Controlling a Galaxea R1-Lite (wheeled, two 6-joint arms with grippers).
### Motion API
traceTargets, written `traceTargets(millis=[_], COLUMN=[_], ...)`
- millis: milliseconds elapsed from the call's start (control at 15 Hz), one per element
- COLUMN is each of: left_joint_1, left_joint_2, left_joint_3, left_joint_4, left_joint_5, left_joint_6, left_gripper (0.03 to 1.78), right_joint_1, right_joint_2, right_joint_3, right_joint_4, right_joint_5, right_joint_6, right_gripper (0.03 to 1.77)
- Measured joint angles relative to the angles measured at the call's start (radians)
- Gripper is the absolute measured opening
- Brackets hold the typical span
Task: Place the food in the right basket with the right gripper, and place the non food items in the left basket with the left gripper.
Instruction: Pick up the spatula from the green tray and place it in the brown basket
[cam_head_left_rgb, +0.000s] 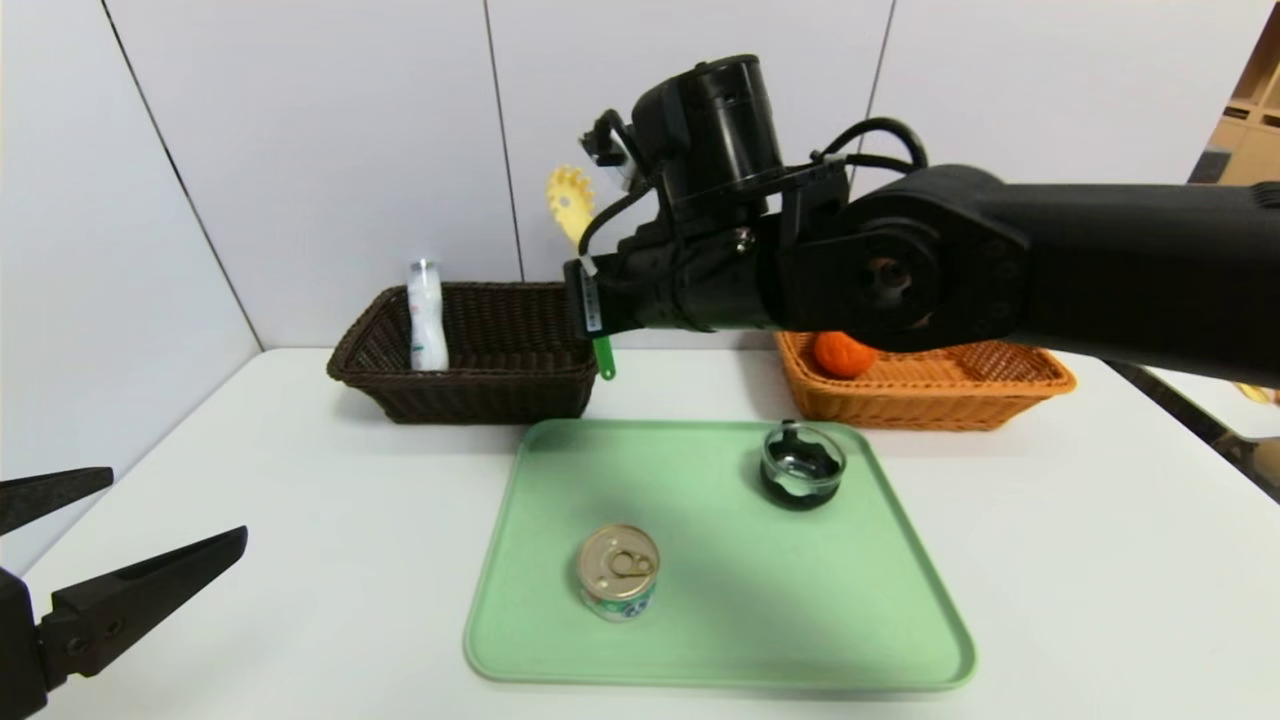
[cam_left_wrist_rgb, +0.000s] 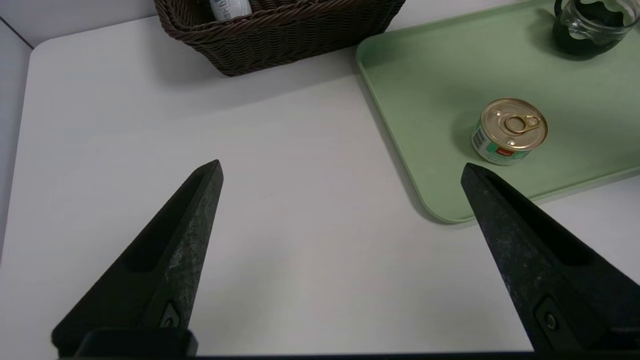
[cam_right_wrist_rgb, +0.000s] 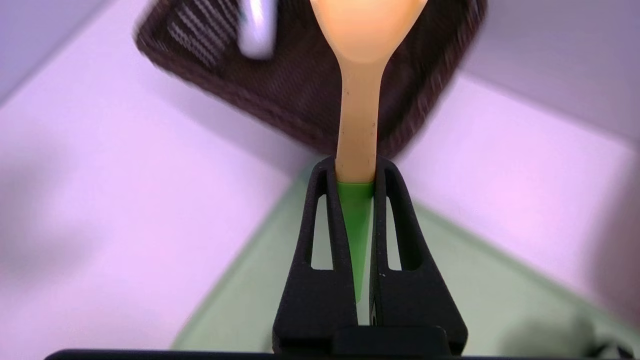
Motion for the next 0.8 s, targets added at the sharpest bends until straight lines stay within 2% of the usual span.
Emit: traceTargets(millis=[200,400,800], left_joint_1=[0.0,0.0,0.0], left_joint_2=[-0.004,-0.013,-0.039], left_joint_3=[0.004,0.013,0.054], left_joint_4=[-0.002,-0.002,-0.002], left_joint_5=[0.0,-0.001,-0.002], left_joint_6=[0.0,-0.003,-0.001], left_gripper=[1.69,1.69,1.69], right_joint_1=[0.002,-0.005,-0.052], right_joint_2=[0.093,0.177,0.276], right_joint_3=[0.0,-0.002,-0.008], right_joint_4=[-0.29,-0.494,-0.611], right_joint_5=[-0.001,0.019,0.036], right_joint_6=[-0.061,-0.069,-0.082], right_gripper=[0.13,0.13,0.13])
